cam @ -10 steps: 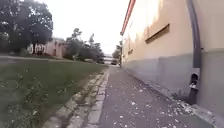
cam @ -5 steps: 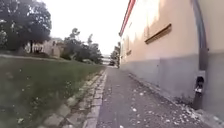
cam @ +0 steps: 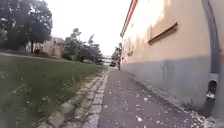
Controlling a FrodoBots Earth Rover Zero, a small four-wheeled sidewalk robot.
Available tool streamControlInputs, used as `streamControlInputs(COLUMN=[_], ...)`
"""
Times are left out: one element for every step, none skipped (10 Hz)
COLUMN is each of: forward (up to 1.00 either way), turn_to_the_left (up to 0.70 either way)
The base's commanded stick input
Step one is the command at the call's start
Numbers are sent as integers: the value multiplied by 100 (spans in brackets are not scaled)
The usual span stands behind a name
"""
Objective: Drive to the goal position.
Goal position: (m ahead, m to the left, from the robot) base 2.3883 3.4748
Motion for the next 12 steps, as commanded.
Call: streamControlInputs(forward=[44, 44, 44, 44, 44, 44, 44, 44, 44, 44, 44, 44], turn_to_the_left=[2, 2, 2, 2, 2, 2, 2, 2, 2, 2, 2, 2])
